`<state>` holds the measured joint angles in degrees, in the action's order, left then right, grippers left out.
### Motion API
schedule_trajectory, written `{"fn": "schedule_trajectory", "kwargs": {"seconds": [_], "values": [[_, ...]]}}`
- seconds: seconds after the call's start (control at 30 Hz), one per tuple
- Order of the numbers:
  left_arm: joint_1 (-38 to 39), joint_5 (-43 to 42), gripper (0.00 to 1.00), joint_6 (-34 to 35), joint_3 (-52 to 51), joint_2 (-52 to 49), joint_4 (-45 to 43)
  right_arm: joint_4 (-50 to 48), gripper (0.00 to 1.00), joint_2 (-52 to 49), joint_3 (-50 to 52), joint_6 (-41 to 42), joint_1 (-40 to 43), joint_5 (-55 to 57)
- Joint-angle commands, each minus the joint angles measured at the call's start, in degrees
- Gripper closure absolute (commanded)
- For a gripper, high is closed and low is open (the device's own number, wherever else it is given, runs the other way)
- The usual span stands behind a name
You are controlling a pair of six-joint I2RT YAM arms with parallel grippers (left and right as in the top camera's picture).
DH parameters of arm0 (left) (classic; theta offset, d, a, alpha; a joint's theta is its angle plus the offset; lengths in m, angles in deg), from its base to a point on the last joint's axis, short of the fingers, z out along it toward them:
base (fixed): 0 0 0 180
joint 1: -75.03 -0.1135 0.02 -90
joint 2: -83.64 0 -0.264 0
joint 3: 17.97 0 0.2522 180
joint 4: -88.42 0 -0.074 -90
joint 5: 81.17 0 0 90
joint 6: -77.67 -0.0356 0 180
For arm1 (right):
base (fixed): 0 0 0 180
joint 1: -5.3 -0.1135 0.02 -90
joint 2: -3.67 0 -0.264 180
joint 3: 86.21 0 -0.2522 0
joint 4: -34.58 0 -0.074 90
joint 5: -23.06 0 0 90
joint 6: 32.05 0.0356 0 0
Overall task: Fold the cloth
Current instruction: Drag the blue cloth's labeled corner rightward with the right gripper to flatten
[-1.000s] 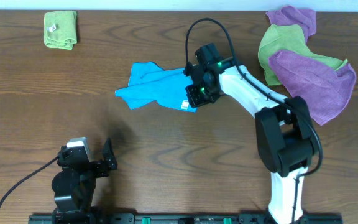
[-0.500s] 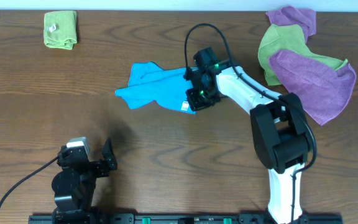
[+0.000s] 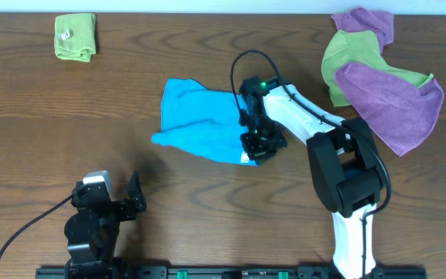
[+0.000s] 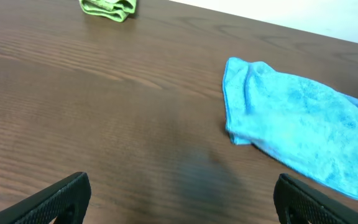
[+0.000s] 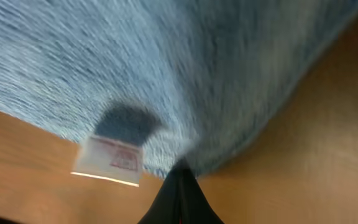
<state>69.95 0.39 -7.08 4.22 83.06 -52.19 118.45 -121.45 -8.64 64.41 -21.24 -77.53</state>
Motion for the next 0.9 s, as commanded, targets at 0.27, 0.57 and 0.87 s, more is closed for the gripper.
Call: {"fn": "schedule_trajectory", "kwargs": {"seconds": [0.27,0.57,0.87], "values": [[0.24,-0.13,0.05,-0.81,-1.03,0.37,0.26,2.45,0.98,-0.66,4.17,1.84,-2.05,6.29],[0.24,-0.13,0.05,-0.81,-1.03,0.37,0.26,-6.10,0.98,13.09,4.26,0.90,-5.18,8.74],[0.24,-0.13,0.04,-0.81,-1.03,0.37,0.26,-15.87,0.98,16.90,11.65,-2.97,-3.52,9.03]]}}
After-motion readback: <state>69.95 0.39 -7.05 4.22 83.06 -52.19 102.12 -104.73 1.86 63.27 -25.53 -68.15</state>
